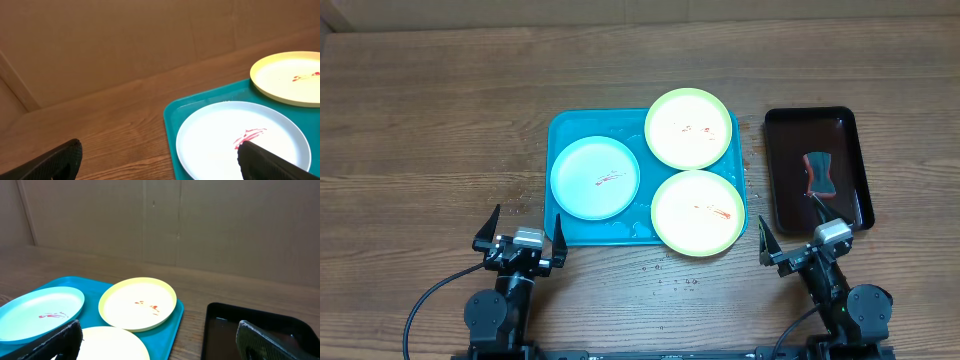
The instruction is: Clean dirty plates on tray and stack at the side
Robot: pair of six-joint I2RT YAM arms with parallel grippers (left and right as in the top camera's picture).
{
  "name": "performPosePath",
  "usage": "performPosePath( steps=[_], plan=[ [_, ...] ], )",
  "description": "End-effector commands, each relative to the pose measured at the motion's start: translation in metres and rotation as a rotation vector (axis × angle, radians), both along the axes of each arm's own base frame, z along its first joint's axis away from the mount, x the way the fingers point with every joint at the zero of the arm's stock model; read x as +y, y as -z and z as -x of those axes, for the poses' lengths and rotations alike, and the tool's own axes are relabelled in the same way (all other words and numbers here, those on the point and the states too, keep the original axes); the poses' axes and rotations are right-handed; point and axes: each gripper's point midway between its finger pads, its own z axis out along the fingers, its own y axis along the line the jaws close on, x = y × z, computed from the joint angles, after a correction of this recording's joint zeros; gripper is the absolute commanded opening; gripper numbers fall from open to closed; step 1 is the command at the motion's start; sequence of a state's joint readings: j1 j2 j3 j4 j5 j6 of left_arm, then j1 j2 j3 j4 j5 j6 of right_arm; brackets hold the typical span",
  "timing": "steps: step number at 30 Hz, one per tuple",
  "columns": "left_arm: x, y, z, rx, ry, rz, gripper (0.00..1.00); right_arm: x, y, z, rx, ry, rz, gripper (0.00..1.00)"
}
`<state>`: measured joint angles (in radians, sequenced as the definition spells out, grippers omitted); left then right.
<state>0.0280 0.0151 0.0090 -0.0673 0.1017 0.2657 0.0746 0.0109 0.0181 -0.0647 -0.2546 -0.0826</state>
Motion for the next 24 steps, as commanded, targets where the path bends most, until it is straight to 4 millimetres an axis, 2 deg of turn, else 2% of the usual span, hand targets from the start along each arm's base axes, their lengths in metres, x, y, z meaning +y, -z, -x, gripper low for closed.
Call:
performPosePath(
  steps=[1, 24],
  plan=[
    [-0.0011, -0.0003, 0.0004, -0.008, 0.01, -0.018, 1.0, 0.0007, 0.0019, 0.0, -0.002, 0.0, -0.003, 1.0],
    [-0.0011, -0.0004, 0.0004, -0.008, 0.011, -0.022, 1.0, -0.001, 0.0015, -0.0006, -0.003, 0.01, -0.004, 1.0]
  ],
)
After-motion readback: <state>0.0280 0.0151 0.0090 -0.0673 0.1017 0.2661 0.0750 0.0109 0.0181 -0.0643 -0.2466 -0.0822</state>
